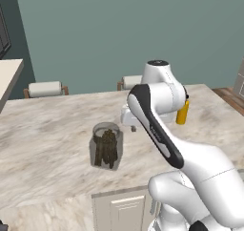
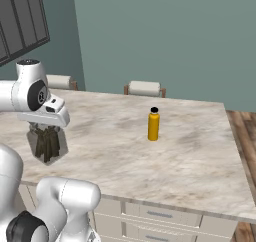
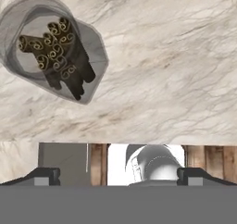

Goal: Pick the jar and jar from the dining table and place them in the open cabinet. Close the cabinet after placing the objects.

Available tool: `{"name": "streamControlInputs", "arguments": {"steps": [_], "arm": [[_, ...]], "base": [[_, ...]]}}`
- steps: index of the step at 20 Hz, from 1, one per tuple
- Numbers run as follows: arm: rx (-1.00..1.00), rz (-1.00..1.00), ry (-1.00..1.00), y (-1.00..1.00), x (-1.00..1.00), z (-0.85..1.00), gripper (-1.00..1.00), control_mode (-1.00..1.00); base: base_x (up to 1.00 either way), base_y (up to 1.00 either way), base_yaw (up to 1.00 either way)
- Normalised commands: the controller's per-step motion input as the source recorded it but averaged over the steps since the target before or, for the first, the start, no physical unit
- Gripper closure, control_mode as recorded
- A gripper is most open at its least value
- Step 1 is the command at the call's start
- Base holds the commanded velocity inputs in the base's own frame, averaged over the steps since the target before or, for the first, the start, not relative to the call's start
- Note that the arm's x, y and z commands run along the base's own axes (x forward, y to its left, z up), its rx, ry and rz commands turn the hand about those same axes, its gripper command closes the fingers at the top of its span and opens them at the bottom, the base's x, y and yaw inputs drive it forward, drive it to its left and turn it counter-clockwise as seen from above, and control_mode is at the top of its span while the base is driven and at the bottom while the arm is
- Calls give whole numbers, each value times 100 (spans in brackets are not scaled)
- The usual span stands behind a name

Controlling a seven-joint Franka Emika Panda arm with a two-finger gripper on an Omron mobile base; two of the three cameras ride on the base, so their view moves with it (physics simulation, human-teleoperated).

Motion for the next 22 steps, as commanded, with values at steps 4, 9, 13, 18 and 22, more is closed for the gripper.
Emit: {"name": "streamControlInputs", "arguments": {"steps": [4, 9, 13, 18, 22], "arm": [[0, 0, 0, 7, 20, 0, -100, -100], [0, 0, 0, 6, 25, 0, -100, -100], [0, 0, 0, 1, 18, -6, -100, -100], [0, 0, 0, 0, 21, -6, -100, -100], [0, 0, 0, 1, 14, -12, -100, -100]], "base": [[0, 0, 0], [0, 0, 0], [0, 0, 0], [0, 0, 0], [0, 0, 0]]}}
